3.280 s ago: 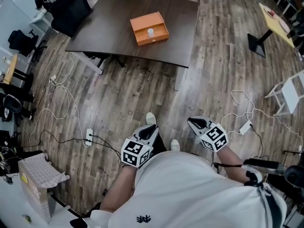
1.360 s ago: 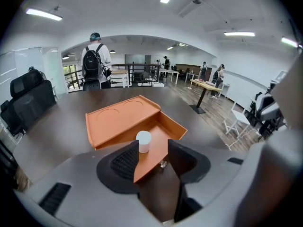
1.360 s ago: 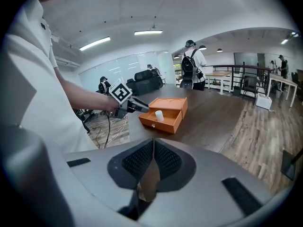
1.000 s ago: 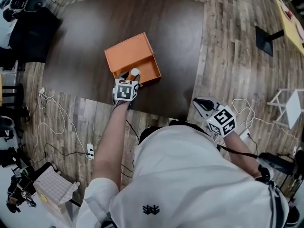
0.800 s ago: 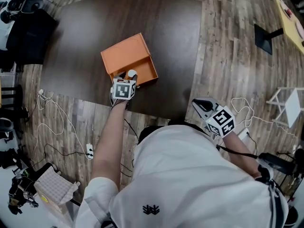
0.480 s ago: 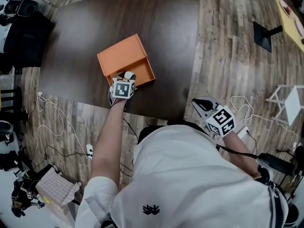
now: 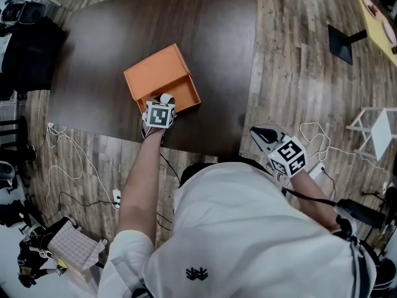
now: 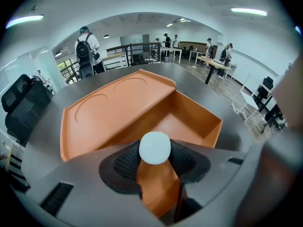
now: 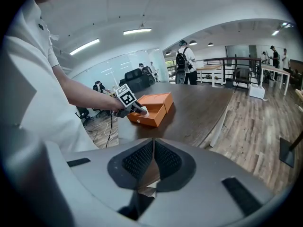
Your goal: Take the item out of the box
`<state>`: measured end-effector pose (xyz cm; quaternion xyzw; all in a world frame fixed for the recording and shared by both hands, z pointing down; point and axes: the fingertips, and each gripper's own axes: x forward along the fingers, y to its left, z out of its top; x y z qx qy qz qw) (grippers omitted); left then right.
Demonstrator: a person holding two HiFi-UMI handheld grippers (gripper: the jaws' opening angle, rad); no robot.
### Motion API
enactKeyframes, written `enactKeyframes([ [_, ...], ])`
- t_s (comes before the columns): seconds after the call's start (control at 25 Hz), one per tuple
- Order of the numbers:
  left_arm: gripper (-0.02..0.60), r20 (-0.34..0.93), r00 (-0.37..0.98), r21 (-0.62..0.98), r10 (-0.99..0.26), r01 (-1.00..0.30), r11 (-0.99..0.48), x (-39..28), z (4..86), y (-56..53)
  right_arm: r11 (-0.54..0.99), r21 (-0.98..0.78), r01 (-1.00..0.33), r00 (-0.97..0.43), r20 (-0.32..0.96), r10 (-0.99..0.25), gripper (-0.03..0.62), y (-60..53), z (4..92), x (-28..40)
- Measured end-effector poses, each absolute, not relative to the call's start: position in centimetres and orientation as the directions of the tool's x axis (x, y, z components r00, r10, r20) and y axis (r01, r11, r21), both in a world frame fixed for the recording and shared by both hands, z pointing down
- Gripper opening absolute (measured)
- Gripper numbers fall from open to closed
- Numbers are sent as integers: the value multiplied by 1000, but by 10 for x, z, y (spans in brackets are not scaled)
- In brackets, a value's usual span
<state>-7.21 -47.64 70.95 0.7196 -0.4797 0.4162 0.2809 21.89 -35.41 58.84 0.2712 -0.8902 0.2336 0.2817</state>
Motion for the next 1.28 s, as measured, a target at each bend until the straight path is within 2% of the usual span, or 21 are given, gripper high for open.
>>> enactKeyframes([
  [0.8,175,756,293,63,-585,-922,-381,-86,635,-442,776,-243,-582,-708,621,-336,11,-322,578,166],
  [1.28,173,651,374,90,-660,-902,-422,-105,569,-375,785,-212,-582,-705,613,-357,11,-279,568,117],
])
